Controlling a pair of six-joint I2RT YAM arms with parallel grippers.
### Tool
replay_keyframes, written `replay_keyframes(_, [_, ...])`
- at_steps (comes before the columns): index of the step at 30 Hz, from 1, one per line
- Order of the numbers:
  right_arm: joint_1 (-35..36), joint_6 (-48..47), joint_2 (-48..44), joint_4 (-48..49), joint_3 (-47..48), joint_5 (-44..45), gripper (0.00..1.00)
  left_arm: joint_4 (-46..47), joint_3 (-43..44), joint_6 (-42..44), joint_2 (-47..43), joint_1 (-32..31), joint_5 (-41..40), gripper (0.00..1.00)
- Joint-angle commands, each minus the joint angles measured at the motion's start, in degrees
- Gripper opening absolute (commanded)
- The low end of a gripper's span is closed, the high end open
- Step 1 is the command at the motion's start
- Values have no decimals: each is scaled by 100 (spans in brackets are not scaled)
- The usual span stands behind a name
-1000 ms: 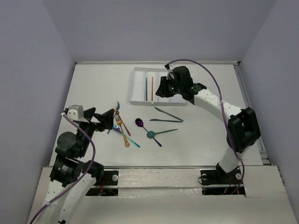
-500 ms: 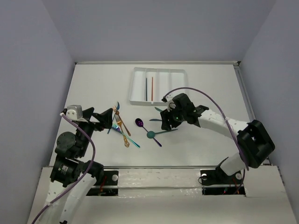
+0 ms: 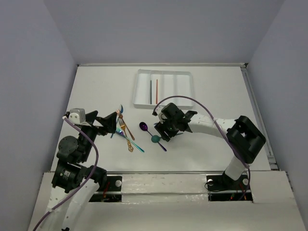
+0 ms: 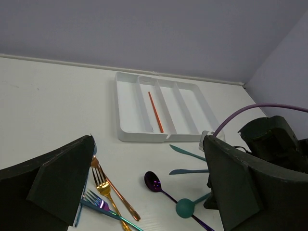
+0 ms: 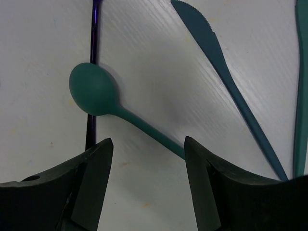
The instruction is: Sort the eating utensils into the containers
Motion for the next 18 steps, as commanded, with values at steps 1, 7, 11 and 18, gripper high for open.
replay_keyframes(1, [8, -333, 153, -100, 321, 380, 67, 321, 122, 44, -45, 43, 168, 99])
replay_keyframes(7, [70, -395, 513, -162, 409, 275, 66, 321, 122, 53, -37, 43, 274, 99])
replay_keyframes(11, [263, -404, 672, -250, 514, 249, 60, 330, 122, 61, -72, 43, 274, 99])
replay_keyframes(18, [588, -334, 690, -276, 532, 161, 36, 330, 122, 53, -98, 43, 283, 99])
